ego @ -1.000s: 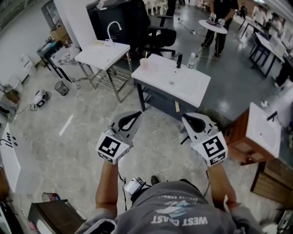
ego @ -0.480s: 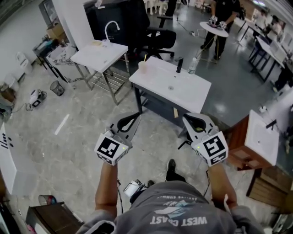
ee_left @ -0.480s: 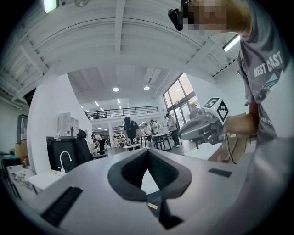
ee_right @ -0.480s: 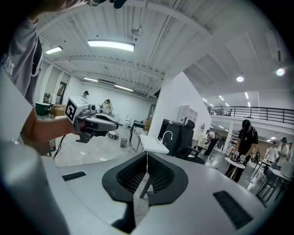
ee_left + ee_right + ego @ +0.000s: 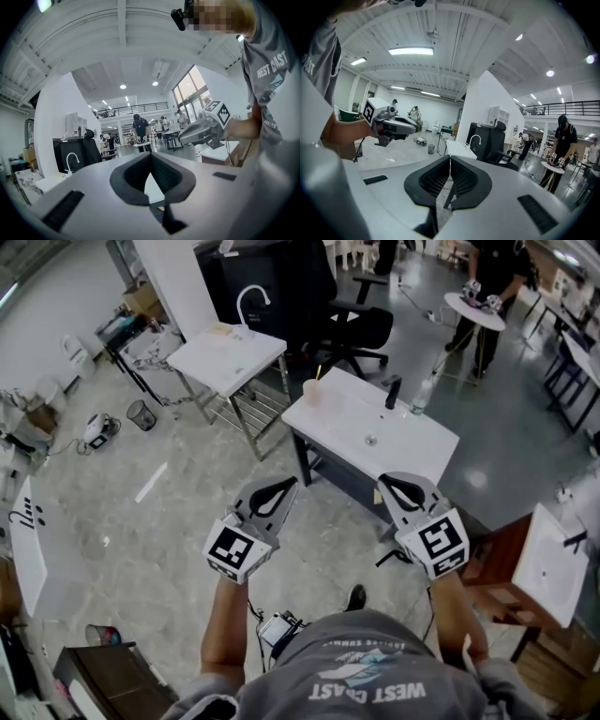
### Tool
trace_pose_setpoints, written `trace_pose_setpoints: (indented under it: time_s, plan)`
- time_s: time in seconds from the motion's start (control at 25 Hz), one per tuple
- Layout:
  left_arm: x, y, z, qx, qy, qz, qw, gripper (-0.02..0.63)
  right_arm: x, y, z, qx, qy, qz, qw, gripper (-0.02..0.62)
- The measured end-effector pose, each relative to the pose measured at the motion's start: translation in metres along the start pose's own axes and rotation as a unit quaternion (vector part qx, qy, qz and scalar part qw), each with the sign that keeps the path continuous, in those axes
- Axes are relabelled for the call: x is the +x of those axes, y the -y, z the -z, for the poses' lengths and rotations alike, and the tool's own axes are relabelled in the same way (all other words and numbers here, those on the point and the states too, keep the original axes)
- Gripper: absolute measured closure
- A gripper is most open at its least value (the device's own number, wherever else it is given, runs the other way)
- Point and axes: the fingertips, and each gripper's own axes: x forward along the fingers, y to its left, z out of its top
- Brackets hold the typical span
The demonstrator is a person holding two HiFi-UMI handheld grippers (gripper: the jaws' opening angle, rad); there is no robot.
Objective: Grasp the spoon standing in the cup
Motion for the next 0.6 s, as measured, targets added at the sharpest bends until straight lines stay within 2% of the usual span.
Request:
trace_pose_setpoints:
  time_s: [0.28, 0.44, 0.6]
  plan:
    - [0.053, -0.010, -0.002, 0.009, -0.010, -0.017, 0.9998, 0.604, 0.022, 0.052, 0.015, -0.001, 0.005, -0.029, 1.000, 0.563]
    - [0.080, -0.006, 0.000, -0.011, -0.005, -0.038, 0.9992, 0.604, 0.028, 0.077, 0.024, -0.014, 0.003, -0.047, 0.999, 0.563]
    - [0.096, -0.005, -0.002, -0.002, -0.025, -0.033, 0.9991, 0.604, 0.027, 0.090, 0.028, -0.006, 0.009, -0.051, 0.999, 0.563]
